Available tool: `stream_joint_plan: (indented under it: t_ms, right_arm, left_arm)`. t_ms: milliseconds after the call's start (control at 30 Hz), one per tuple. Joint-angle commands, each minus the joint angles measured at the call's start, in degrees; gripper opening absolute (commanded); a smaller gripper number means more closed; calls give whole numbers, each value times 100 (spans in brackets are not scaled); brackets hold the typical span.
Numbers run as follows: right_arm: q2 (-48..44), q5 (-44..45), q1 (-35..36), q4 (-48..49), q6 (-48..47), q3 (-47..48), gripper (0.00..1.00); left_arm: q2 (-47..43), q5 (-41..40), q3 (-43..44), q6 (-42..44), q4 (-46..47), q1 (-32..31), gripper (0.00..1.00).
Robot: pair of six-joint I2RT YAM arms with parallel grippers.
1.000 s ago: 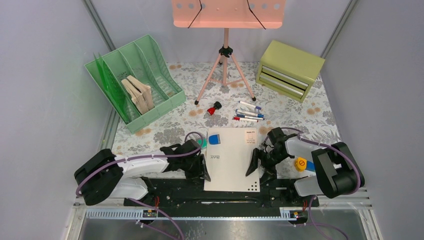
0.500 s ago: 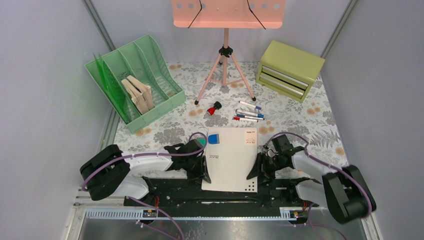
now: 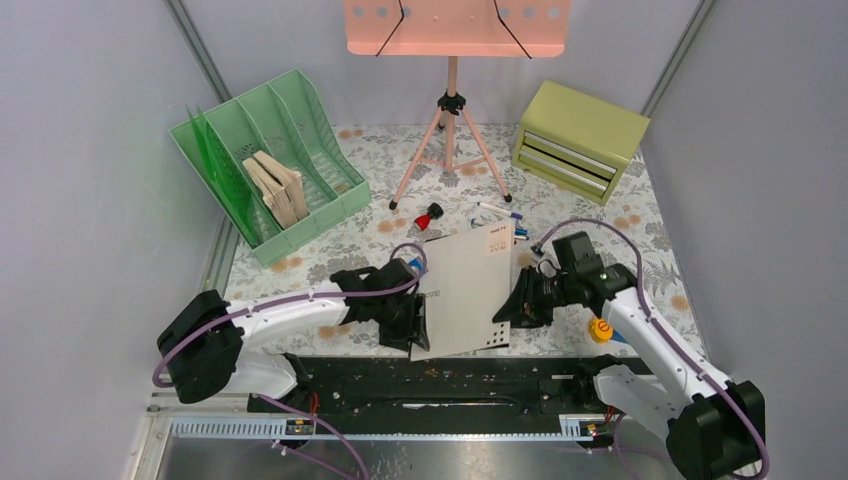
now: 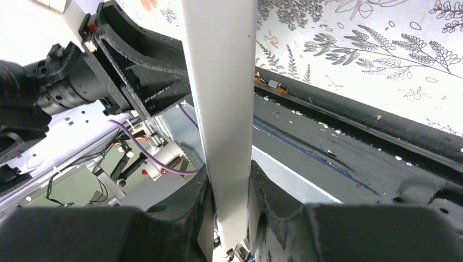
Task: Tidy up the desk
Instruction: Pick up the folder from the center of the board.
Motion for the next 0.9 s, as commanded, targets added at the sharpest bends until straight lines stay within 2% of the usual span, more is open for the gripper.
stream_joint_plan:
  t_ms: [0, 200, 400, 600, 867]
  right_arm:
    - [396, 456, 2, -1309, -340, 1005, 0]
    - [854, 1054, 1, -2257, -844, 2119, 0]
    - [1061, 1014, 1, -2518, -1035, 2922, 0]
    - [1207, 1061, 1, -2686, -1200, 3675, 0]
    - [1401, 531, 0, -2249, -1221, 4214, 0]
  left_arm:
    - [-140, -545, 799, 596, -815, -45, 52]
    - [-387, -1343, 1776, 1176, -1688, -36, 57]
    - [-669, -1434, 2438, 1410, -1818, 223, 62]
    - [-993, -672, 2381, 1297, -1200, 871, 67]
    - [-1749, 753, 1312, 680, 44, 2197, 74]
